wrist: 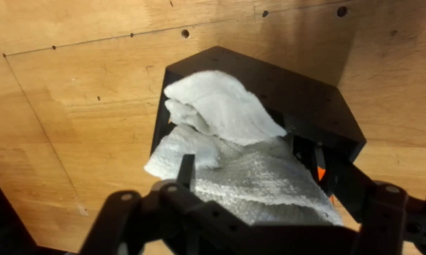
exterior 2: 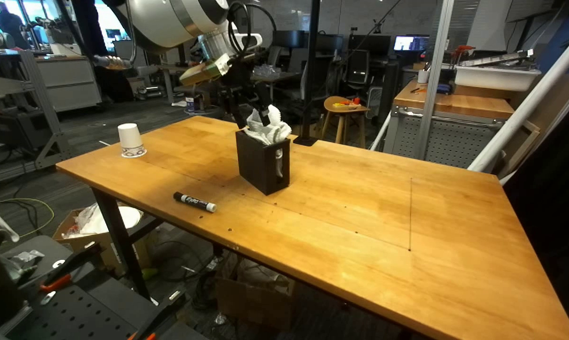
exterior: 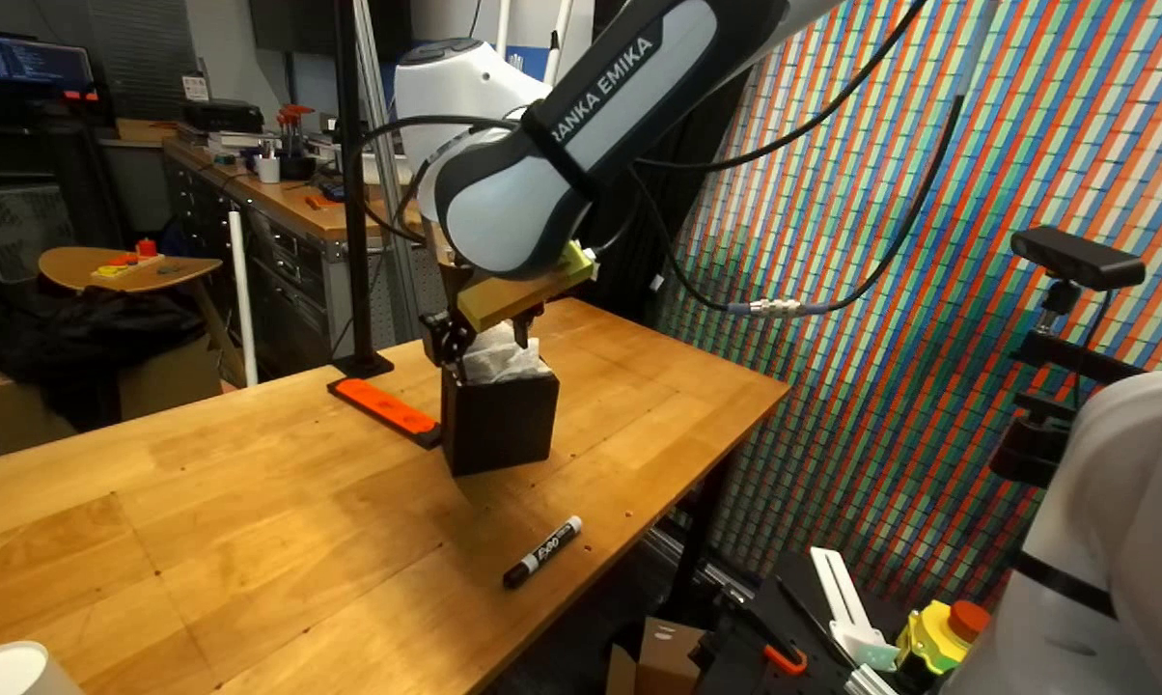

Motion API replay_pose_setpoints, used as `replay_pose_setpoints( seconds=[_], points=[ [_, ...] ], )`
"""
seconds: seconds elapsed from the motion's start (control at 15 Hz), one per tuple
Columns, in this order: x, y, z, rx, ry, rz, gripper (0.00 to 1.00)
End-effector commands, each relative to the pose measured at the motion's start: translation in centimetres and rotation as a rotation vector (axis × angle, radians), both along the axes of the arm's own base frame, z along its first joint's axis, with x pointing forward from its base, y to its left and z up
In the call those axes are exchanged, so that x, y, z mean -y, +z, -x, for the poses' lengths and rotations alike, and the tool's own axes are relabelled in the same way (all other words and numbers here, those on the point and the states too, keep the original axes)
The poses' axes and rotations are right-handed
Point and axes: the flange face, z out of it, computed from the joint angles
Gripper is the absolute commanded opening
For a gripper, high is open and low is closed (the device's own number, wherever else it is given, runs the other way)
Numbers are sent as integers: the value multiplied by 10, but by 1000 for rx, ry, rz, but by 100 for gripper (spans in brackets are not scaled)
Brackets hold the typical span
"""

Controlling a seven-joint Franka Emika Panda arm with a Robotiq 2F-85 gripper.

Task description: Put the white towel inside the black basket

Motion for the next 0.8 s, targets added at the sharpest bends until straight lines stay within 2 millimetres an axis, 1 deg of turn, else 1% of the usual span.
replay_pose_setpoints(
  seconds=[0.0,0.2,0.27,0.33,0.4,0.47,0.53,0.6,0.73],
  points=[
    [-3,44,10,41,-20,-9,100],
    [-9,68,13,82,-23,-7,100],
    [-10,74,13,97,-22,-10,90],
    [-11,78,10,117,-23,-16,74],
    [-13,82,9,133,-25,-18,68],
    [-14,84,7,152,-26,-18,58],
    [-14,85,4,167,-28,-16,51],
    [-13,85,1,176,-30,-15,42],
    [-8,79,-7,190,-27,-9,28]
  ],
)
